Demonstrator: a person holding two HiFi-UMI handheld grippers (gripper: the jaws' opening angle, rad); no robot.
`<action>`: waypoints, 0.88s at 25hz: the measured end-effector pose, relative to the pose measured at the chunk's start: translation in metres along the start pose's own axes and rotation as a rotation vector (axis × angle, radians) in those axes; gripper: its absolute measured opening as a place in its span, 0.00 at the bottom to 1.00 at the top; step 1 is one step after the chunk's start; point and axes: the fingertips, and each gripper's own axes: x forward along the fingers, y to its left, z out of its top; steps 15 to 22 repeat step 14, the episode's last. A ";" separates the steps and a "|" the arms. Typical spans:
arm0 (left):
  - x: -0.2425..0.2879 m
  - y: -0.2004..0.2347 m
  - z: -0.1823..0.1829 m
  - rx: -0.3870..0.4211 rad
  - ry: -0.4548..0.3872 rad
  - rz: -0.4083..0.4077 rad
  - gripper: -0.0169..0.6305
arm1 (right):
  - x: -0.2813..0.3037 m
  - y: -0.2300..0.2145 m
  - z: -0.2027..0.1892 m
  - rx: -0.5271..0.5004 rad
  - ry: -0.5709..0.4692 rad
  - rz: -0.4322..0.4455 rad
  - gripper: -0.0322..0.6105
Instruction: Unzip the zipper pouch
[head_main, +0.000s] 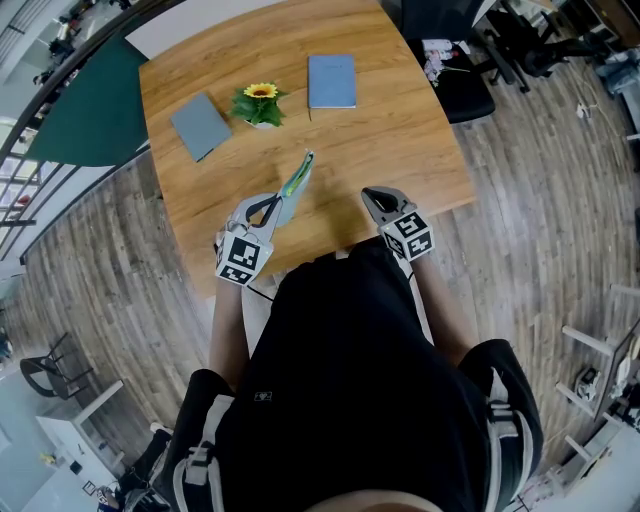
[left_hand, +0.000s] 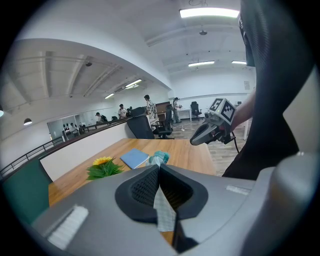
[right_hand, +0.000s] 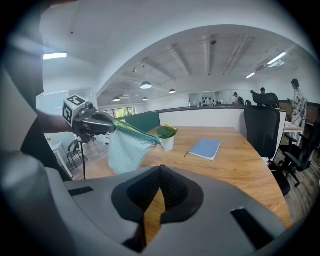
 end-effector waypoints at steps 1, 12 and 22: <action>0.000 -0.001 0.000 0.002 0.000 -0.001 0.04 | 0.000 0.000 0.000 0.002 -0.001 0.000 0.05; -0.002 0.000 -0.004 -0.004 0.003 0.012 0.04 | 0.000 -0.004 -0.004 0.010 -0.001 -0.005 0.05; -0.002 -0.001 -0.005 -0.008 0.003 0.015 0.04 | 0.000 -0.004 -0.005 0.011 -0.001 -0.006 0.05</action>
